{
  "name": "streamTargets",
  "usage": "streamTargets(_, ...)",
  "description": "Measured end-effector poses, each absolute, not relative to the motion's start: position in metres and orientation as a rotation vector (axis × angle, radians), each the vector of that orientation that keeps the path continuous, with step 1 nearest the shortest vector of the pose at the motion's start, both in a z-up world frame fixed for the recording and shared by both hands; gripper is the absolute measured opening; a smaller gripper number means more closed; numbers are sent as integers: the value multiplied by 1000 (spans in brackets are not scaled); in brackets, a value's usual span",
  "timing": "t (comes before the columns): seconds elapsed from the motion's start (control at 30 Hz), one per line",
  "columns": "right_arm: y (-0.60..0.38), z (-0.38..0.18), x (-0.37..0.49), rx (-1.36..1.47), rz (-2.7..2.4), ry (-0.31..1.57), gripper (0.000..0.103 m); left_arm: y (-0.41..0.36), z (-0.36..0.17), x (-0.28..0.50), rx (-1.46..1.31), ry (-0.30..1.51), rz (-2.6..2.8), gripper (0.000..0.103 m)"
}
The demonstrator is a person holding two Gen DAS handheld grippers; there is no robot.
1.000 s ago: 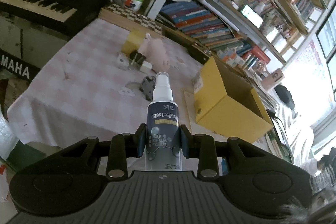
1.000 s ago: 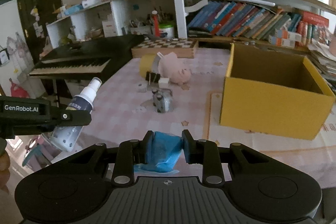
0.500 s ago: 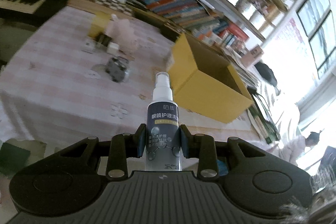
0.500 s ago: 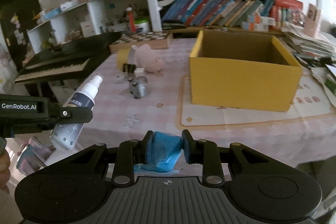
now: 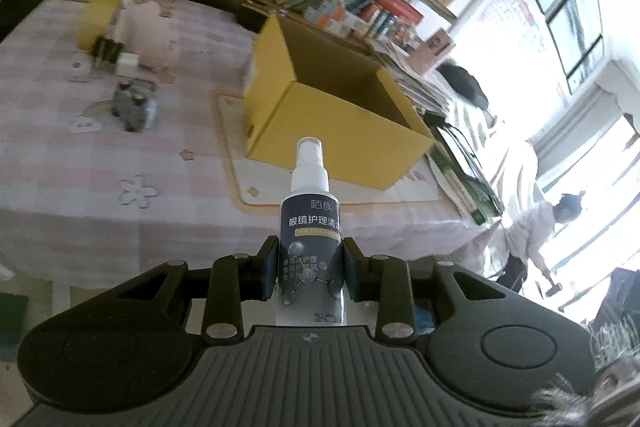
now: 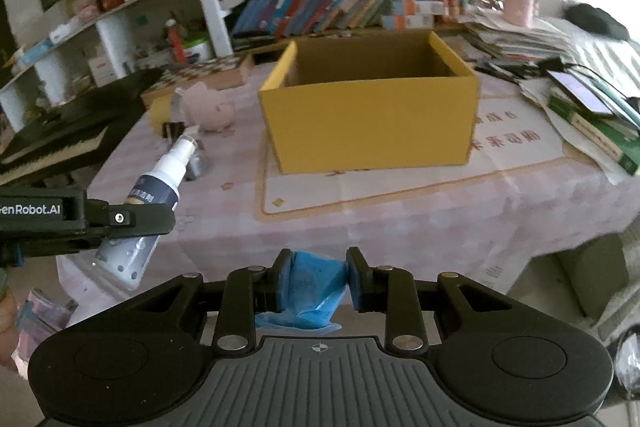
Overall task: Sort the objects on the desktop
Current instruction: 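Carry the spray bottle and blue cloth toward the yellow box with both tools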
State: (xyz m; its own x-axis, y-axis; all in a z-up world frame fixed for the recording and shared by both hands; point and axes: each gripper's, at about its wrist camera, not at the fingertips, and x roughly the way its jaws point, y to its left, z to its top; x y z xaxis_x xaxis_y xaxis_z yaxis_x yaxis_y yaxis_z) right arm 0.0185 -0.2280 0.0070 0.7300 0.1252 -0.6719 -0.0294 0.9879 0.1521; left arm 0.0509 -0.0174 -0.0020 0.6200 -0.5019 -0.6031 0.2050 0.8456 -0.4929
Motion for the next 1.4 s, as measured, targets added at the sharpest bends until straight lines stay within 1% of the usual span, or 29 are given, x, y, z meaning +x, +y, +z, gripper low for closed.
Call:
streamTargets(0.33, -256, 6, 30, 151, 55, 754, 28, -49, 2, 72, -373, 816, -470, 30)
streamTargets(0.77, -289, 9, 69, 137, 81, 755, 28, -84, 7, 107, -373, 800, -479, 30)
streamTargets(1.0, -302, 14, 91, 107, 109, 735, 28, -103, 15, 124, -351, 749, -491, 30)
streamTargets(1.4, -322, 36, 136, 39, 199, 642, 28, -124, 39, 159, -323, 653, -452, 30)
